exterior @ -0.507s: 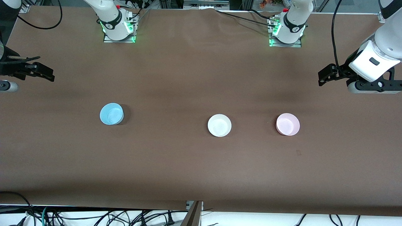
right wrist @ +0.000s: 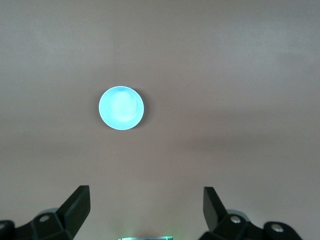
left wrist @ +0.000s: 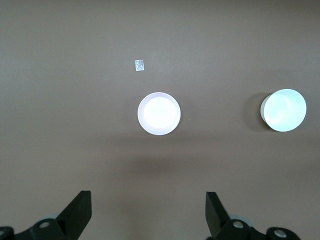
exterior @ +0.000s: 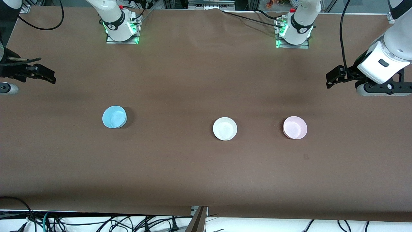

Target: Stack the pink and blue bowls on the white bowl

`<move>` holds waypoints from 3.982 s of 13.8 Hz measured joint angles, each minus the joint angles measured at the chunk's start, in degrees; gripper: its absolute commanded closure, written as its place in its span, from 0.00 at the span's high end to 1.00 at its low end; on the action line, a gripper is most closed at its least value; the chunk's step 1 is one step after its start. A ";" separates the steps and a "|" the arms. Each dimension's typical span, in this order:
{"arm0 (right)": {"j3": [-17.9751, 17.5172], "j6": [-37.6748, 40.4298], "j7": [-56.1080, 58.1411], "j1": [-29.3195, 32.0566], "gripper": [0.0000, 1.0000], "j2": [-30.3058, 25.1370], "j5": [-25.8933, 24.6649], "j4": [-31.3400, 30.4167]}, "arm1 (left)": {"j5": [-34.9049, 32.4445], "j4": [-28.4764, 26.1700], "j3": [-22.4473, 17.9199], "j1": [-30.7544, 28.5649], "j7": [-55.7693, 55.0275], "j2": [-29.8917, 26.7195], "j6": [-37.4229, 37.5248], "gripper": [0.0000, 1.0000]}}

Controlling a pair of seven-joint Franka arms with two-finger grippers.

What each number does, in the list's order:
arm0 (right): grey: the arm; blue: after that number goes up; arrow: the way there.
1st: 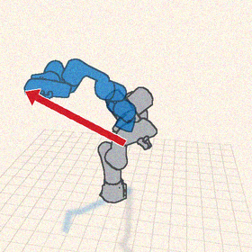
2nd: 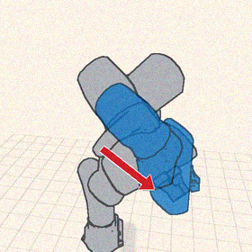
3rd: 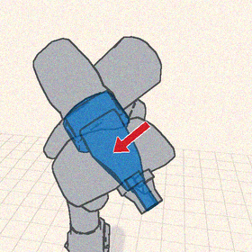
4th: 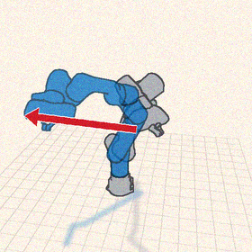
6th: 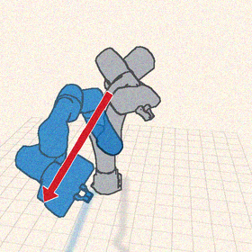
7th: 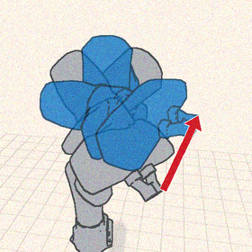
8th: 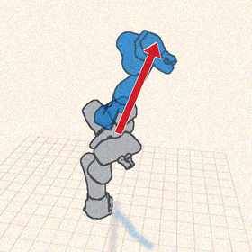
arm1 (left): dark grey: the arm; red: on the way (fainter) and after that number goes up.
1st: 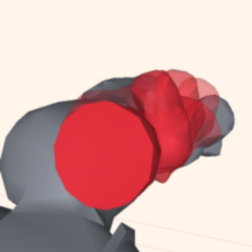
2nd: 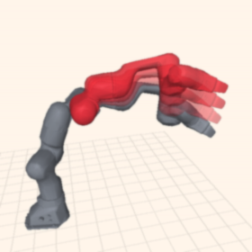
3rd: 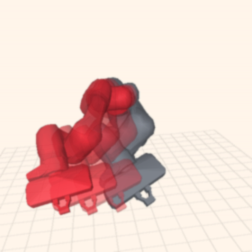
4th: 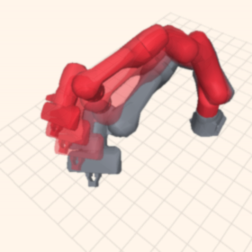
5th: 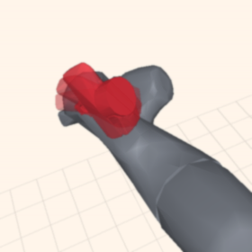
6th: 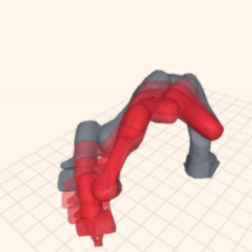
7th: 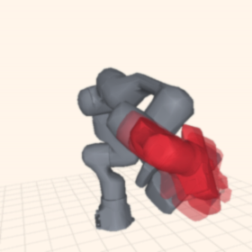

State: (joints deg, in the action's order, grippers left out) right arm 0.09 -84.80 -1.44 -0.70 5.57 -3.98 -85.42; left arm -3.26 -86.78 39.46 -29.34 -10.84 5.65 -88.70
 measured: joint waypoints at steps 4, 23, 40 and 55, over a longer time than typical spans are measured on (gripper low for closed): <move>0.00 0.00 0.00 0.00 1.00 0.00 0.00 0.00 | 0.00 -0.01 -0.01 0.00 0.00 0.22 0.00 1.00; 0.02 0.00 0.01 0.00 1.00 0.00 -0.01 0.03 | -16.76 -3.09 -4.16 -1.19 -0.10 27.25 -22.44 1.00; 0.03 -0.01 0.01 0.00 1.00 0.00 -0.01 0.04 | -20.22 -32.69 -4.23 -4.90 -10.91 20.96 -53.05 0.91; 0.03 -0.01 0.01 0.00 1.00 0.00 -0.01 0.04 | -20.22 -37.71 -4.24 -6.56 -11.74 20.97 -59.91 0.85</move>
State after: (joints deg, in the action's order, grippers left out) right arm 0.12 -84.81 -1.43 -0.70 5.57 -3.99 -85.38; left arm -23.48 -124.50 35.22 -35.90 -22.58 26.62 -148.61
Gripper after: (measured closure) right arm 0.000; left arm 0.141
